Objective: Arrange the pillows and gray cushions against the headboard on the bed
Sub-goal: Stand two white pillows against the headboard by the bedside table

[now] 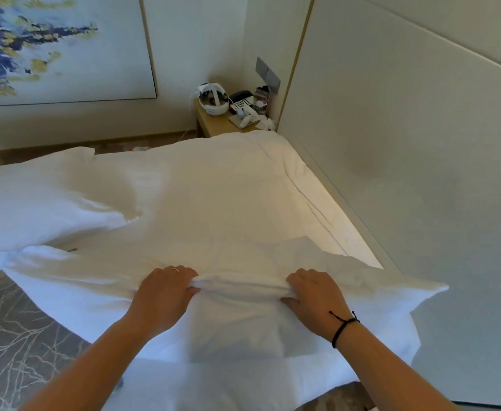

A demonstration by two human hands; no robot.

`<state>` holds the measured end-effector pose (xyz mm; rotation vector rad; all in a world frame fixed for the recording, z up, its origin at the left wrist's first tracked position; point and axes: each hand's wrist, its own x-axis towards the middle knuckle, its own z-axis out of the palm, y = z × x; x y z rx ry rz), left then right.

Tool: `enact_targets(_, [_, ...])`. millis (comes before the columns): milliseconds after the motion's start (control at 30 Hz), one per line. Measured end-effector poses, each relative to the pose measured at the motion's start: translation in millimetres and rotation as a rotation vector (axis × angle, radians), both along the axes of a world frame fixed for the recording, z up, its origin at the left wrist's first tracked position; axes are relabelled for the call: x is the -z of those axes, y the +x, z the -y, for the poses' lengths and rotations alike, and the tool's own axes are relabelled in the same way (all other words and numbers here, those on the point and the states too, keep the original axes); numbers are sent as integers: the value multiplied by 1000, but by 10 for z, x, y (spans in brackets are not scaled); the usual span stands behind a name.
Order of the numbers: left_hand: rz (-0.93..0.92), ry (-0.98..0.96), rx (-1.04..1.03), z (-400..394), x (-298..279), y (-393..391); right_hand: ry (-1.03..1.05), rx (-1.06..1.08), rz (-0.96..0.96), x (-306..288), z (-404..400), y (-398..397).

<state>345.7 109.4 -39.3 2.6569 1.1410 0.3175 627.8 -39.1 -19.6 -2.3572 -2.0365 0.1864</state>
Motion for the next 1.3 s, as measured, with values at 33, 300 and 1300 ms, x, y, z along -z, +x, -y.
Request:
enact_targets(33, [-9,-18,3,9,1,18,-25,10,-8,12,15,48])
enact_targets(300, [-130,100,-25,31,-109,140,-41,138,-158,-11,32,99])
enact_targets(1300, [-232,-390,128,-627,115,5618,8,699,-243,222,-587,4363])
